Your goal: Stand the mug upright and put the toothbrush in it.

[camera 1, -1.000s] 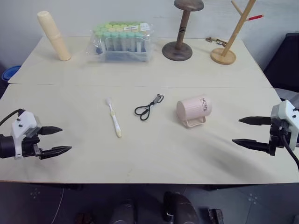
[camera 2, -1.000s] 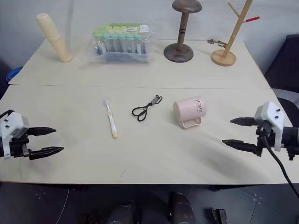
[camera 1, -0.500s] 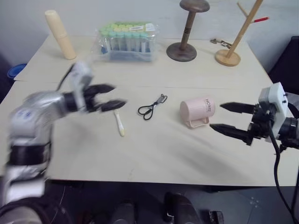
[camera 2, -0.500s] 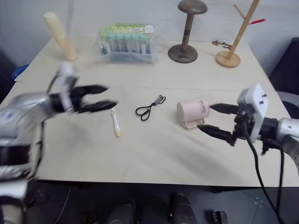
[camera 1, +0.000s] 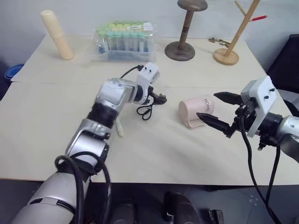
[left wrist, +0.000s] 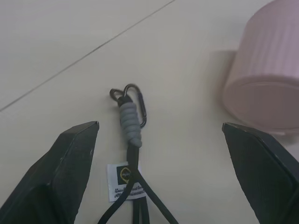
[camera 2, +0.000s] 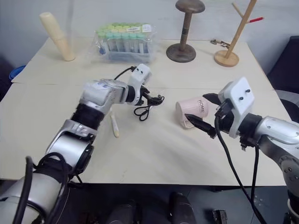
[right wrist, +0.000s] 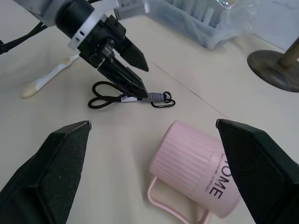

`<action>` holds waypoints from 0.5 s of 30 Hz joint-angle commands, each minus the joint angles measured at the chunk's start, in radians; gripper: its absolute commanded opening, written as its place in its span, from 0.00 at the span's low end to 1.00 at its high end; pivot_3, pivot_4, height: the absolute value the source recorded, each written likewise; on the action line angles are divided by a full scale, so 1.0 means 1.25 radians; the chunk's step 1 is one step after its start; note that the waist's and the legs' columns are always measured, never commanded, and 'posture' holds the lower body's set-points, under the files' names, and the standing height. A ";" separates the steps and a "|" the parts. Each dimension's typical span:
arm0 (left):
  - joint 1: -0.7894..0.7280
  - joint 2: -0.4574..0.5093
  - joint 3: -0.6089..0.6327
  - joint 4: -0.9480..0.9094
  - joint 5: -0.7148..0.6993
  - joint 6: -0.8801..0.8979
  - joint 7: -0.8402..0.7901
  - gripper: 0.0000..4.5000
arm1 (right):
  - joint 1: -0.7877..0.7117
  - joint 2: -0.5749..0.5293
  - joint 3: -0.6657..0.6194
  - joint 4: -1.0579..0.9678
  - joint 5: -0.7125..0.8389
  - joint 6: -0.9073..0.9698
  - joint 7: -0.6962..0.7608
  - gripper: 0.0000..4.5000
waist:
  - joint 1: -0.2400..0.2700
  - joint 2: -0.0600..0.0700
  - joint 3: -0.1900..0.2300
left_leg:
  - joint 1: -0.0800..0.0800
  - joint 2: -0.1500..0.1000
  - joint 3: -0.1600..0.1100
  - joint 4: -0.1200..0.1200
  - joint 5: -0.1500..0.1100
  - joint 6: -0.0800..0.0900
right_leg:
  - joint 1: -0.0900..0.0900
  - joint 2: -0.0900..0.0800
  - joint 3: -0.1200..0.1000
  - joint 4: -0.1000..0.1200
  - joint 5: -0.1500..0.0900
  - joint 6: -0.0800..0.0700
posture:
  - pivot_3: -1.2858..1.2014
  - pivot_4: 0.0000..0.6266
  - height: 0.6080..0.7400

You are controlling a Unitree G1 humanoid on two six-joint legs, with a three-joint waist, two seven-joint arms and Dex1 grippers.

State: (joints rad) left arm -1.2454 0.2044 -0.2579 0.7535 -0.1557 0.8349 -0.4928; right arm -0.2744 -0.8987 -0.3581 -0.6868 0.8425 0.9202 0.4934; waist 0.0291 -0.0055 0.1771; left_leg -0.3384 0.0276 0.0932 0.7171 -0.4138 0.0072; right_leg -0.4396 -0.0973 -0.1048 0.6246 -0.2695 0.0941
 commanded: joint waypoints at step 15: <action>-0.058 -0.067 0.072 0.222 0.097 -0.173 0.012 0.22 | 0.053 -0.002 -0.051 -0.068 0.043 -0.030 -0.003 1.00 | 0.000 -0.001 0.000 | -0.001 0.000 0.000 0.000 0.000 0.000 | -0.001 0.000 0.000 0.000 0.000 0.001 | 0.52 0.24 1.00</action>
State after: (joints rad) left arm -1.2907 0.1196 -0.1880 1.0390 -0.0426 0.6337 -0.4850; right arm -0.1986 -0.8991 -0.4003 -0.7487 0.8866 0.9098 0.4877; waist 0.0289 -0.0061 0.1775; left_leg -0.3398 0.0277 0.0927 0.7173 -0.4136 0.0075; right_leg -0.4404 -0.0975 -0.1052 0.6243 -0.2690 0.0949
